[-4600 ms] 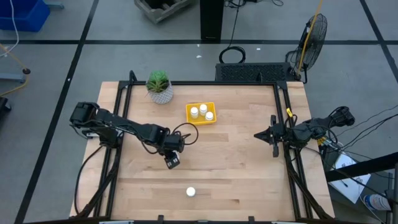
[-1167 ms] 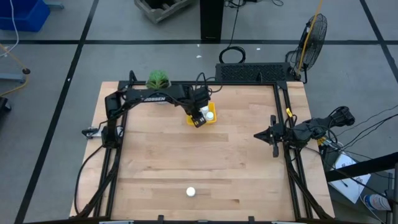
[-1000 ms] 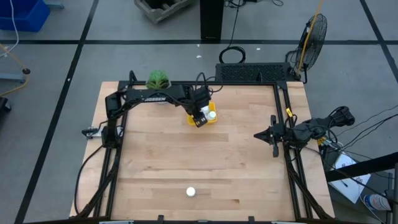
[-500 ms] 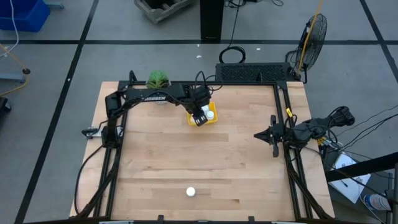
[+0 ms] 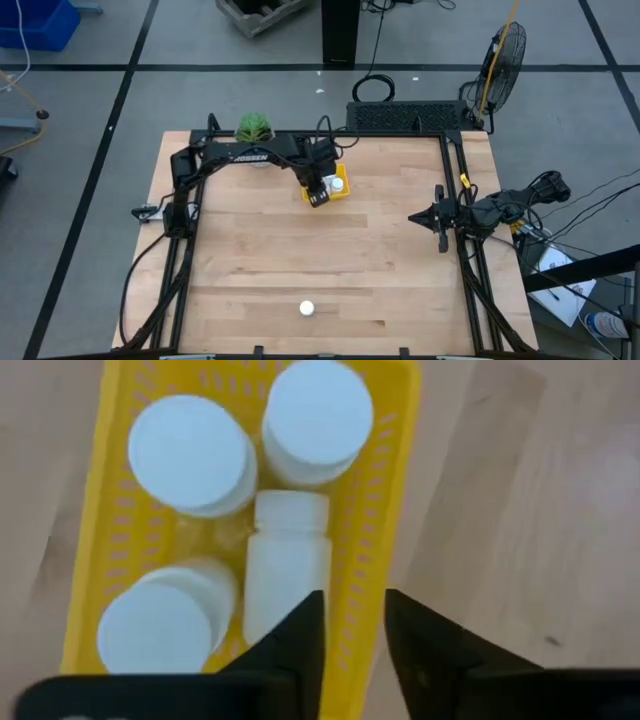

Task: Pick and place pill bottles into a basket
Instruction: Put the top white pill bottle into the yellow basket

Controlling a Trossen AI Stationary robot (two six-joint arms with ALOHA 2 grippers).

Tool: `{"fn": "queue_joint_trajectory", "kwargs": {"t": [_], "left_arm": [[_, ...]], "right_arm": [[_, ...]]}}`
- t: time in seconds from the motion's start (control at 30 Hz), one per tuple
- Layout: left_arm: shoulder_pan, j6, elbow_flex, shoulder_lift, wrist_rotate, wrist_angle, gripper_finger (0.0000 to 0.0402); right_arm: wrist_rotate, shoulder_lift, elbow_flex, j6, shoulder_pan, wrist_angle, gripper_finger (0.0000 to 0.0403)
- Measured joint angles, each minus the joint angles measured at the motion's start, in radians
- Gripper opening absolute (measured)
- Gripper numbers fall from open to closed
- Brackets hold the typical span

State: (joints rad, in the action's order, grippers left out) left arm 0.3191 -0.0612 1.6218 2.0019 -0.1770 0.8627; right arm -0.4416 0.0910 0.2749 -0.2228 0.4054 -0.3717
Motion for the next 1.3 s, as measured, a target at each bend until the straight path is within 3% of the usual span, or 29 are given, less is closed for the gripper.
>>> {"fn": "queue_joint_trajectory", "kwargs": {"t": [0.23, 0.43, 1.03, 1.3], "left_arm": [[0.005, 0.026, -0.001, 0.045, -0.016, 0.000, 0.0190], [0.007, 0.034, 0.000, 0.066, -0.019, -0.026, 0.0210], [0.039, 0.033, 0.000, 0.057, -0.069, -0.053, 0.0119], [0.040, 0.022, 0.000, 0.056, -0.108, -0.029, 0.0098]], "right_arm": [[0.000, 0.000, 0.000, 0.000, 0.000, 0.000, 0.0000], [0.000, 0.000, 0.000, 0.000, 0.000, 0.000, 0.0000], [-0.001, 0.000, 0.000, 0.000, 0.000, 0.000, 0.0000], [-0.001, 0.000, 0.000, 0.000, 0.000, 0.000, 0.0000]]}}
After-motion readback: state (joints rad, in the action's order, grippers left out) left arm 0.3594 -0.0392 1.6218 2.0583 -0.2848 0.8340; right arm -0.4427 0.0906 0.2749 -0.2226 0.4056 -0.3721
